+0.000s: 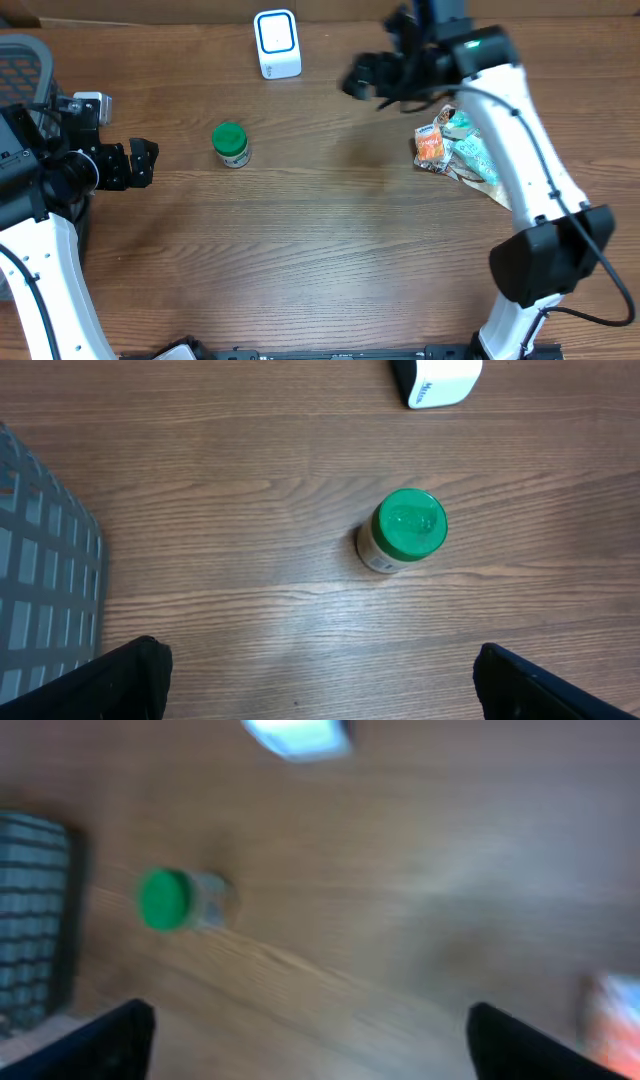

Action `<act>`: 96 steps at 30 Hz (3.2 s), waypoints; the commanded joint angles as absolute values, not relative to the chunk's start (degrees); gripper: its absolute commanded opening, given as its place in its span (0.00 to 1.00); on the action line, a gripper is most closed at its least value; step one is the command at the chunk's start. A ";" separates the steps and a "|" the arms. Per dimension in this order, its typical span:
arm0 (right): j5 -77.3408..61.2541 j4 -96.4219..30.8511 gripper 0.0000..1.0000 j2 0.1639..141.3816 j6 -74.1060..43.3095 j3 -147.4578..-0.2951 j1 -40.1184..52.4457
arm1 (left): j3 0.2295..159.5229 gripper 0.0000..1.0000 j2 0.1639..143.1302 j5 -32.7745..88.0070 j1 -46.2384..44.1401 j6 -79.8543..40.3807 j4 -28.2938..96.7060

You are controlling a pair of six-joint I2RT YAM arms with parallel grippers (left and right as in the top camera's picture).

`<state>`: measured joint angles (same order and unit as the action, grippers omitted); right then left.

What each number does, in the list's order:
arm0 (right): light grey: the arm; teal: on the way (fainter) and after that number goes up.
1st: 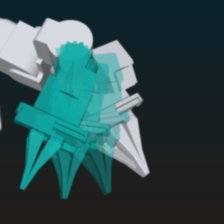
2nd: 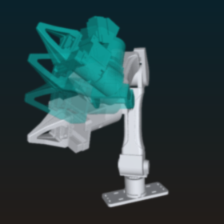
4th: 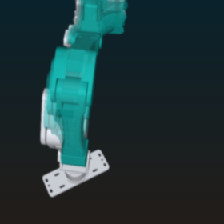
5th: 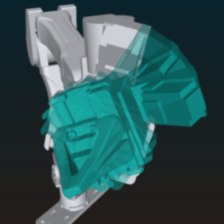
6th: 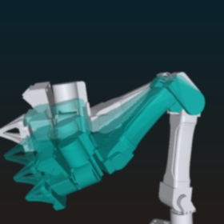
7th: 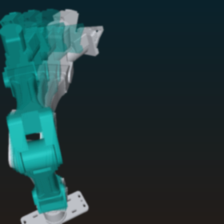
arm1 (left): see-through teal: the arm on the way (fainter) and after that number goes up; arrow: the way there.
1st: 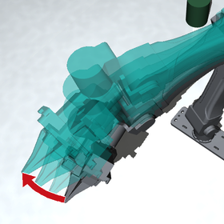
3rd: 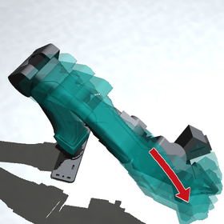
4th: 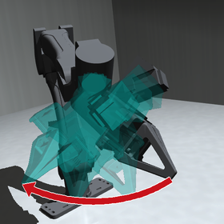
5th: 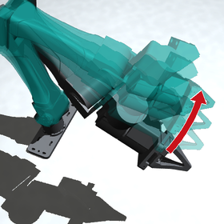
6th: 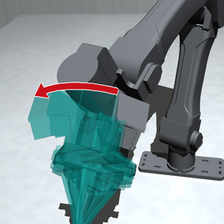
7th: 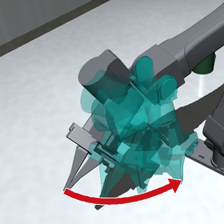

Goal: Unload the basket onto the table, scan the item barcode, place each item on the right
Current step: 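Move the right gripper left toward the green-lidded jar, then grasp the green-lidded jar from above with the right gripper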

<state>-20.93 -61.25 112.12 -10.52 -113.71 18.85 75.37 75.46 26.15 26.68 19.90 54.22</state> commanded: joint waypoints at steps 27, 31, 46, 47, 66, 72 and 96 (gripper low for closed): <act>-18.98 -29.28 1.00 132.75 -0.05 -113.60 40.53 | 75.48 1.00 75.66 26.39 26.98 20.36 54.13; -15.22 -27.81 1.00 133.62 1.96 -113.58 41.47 | 75.48 1.00 75.66 26.39 26.98 20.36 54.13; -15.44 -23.40 1.00 137.75 12.49 -113.58 42.74 | 75.48 1.00 75.66 26.39 26.98 20.36 54.15; -15.46 -23.22 1.00 137.93 12.47 -113.58 42.74 | 75.48 0.99 75.66 26.39 26.98 20.36 54.13; -15.49 -22.35 0.80 139.55 11.79 -113.58 42.70 | 75.48 1.00 75.66 26.39 26.98 20.36 54.15; -15.46 -23.46 0.72 139.52 11.79 -113.58 42.68 | 75.48 0.99 75.66 26.39 26.98 20.36 54.15; -3.90 -45.23 0.54 124.09 -0.03 -113.73 38.41 | 75.48 0.99 75.66 26.39 26.98 20.36 54.13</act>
